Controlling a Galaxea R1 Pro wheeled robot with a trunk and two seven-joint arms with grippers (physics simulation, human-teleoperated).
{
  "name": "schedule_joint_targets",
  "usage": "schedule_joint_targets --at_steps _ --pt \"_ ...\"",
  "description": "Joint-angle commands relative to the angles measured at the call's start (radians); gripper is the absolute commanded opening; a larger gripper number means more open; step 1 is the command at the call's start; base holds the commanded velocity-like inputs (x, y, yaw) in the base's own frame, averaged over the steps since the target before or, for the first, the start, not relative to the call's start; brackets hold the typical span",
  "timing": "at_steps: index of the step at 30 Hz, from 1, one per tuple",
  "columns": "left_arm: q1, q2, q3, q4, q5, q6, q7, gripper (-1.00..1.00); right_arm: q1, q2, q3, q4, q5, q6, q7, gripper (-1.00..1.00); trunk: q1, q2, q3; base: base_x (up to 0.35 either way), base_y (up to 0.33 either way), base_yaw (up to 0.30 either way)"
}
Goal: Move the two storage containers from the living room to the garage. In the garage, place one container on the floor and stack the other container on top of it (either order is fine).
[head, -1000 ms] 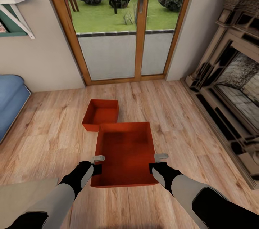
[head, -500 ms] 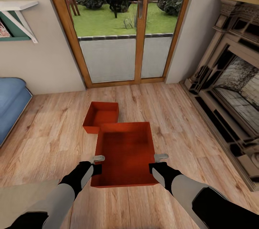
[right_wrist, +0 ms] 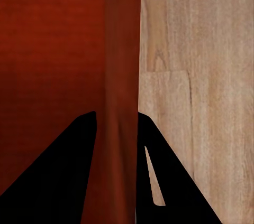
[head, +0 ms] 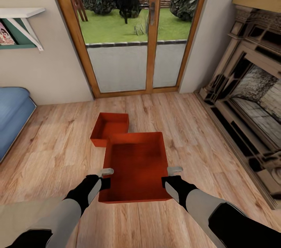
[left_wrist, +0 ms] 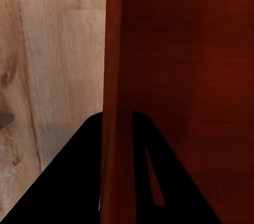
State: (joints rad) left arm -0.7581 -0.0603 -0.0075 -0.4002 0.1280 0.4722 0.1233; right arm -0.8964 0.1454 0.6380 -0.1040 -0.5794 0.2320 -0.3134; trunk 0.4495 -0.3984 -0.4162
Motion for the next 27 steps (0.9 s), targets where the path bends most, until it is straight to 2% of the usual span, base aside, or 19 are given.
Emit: schedule_joint_targets --at_steps 1,27 --pt "0.000 -0.002 0.003 0.001 -0.008 0.008 0.013 -1.00 -0.001 0.006 0.005 -0.009 0.027 0.007 -0.006 -1.00 0.001 -0.002 0.000 0.000 0.000 0.000" --pt "0.000 -0.003 0.003 0.001 -0.008 0.008 0.013 -1.00 -0.001 0.006 0.003 -0.009 0.027 0.007 -0.006 -1.00 0.001 -0.002 0.039 0.000 0.000 0.000"
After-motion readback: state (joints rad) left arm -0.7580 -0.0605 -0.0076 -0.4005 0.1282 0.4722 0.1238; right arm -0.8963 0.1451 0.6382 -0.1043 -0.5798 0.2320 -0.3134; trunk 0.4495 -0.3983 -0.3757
